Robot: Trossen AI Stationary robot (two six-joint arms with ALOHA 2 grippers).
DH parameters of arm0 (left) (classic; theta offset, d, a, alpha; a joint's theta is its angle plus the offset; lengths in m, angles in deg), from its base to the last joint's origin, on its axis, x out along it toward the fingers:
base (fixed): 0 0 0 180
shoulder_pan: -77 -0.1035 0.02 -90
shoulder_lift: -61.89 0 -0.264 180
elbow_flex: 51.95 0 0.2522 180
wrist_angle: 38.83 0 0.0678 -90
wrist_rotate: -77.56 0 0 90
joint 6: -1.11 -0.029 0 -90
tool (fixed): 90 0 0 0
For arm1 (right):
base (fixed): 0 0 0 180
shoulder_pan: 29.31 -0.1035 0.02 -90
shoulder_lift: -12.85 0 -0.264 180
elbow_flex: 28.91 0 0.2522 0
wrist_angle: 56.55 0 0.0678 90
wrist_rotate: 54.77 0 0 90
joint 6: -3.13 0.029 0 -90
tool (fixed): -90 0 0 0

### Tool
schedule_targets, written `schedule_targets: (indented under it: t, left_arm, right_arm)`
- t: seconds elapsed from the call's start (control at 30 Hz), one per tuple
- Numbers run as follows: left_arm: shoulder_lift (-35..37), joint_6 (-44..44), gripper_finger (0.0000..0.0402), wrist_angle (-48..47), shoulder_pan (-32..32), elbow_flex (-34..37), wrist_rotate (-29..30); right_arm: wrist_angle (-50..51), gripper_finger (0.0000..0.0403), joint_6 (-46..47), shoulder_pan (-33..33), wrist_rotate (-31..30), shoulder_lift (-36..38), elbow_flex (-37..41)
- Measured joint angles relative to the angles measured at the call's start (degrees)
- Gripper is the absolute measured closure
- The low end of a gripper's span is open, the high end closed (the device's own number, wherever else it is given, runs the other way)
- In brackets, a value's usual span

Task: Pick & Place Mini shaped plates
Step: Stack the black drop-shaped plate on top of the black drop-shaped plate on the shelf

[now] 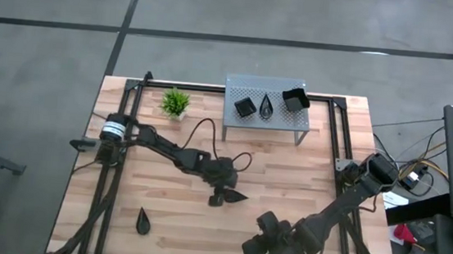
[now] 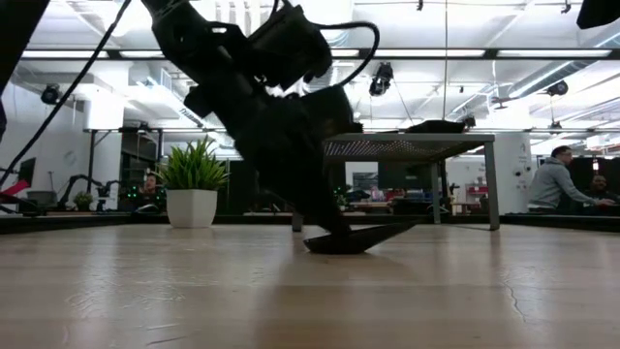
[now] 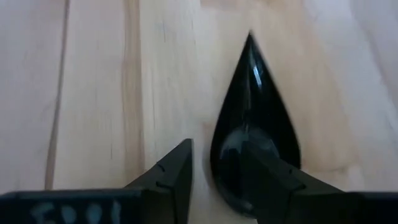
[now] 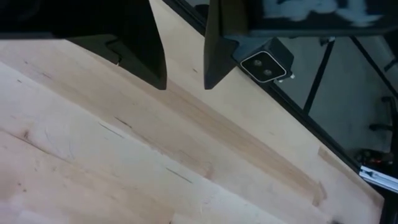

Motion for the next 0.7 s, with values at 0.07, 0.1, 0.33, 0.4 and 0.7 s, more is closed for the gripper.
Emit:
schedule_targets:
  t: [0.07, 0.1, 0.33, 0.4, 0.7]
  left_arm:
    - [0.0, 0.81, 0.0278, 0.6, -0.03, -0.49, -0.11]
    - [0.0, 0.94, 0.0287, 0.47, 0.03, -0.54, -0.18]
    - [0.33, 1.34, 0.0384, -0.11, -0.09, -0.69, -1.73]
    - [0.33, 3.21, 0.0395, -0.24, -0.09, -0.69, -2.57]
    - [0.97, 9.61, 0.0401, -0.57, -0.25, -0.67, -4.58]
  right_arm:
    - [-0.06, 0.0303, 0.0, 0.0, 0.0, 0.0, 0.0]
    - [-0.06, 0.0304, -0.02, 0.0, 0.0, 0.0, 0.0]
    - [-0.07, 0.0312, -0.16, 0.0, 0.0, 0.0, 0.08]
    - [-0.06, 0.0314, -0.17, 0.0, 0.02, 0.0, 0.09]
    - [-0.02, 0.0314, -0.17, 0.0, 0.02, 0.0, 0.11]
